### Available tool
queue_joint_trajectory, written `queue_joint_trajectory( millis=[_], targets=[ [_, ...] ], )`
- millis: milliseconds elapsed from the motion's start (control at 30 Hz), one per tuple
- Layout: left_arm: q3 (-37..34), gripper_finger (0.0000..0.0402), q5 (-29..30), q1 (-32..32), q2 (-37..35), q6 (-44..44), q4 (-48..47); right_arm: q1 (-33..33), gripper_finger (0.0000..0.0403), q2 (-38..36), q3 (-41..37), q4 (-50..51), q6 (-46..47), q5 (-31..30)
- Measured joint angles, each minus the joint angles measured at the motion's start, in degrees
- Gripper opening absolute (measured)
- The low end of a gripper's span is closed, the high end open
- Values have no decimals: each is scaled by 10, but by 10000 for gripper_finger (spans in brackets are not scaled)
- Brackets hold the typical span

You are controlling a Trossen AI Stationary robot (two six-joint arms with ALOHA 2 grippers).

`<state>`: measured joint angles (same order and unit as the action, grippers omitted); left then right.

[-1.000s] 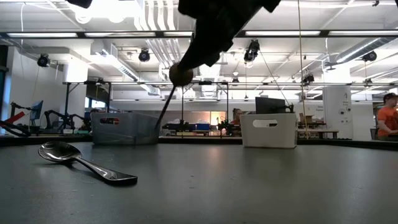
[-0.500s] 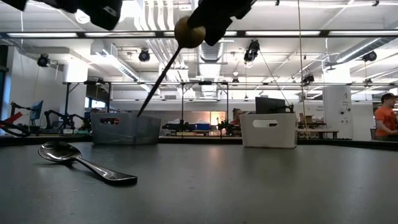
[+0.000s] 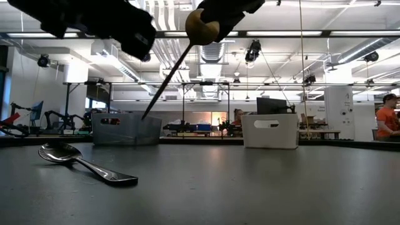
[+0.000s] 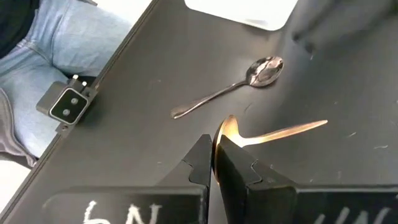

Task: Sort silverware by color (type)
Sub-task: Put the gold spoon into the black bin

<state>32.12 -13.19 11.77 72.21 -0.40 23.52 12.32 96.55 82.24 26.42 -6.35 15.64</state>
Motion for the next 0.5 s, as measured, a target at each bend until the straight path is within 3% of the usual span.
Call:
queue_joint_trajectory(
  millis=[267,500],
  targets=[
    [0,97,-1,-22,89,-23,82,2,9,-1,0,4,-3,28],
    [1,156,-44,-22,161,-23,161,2,9,-1,0,10,-16,28]
  ],
)
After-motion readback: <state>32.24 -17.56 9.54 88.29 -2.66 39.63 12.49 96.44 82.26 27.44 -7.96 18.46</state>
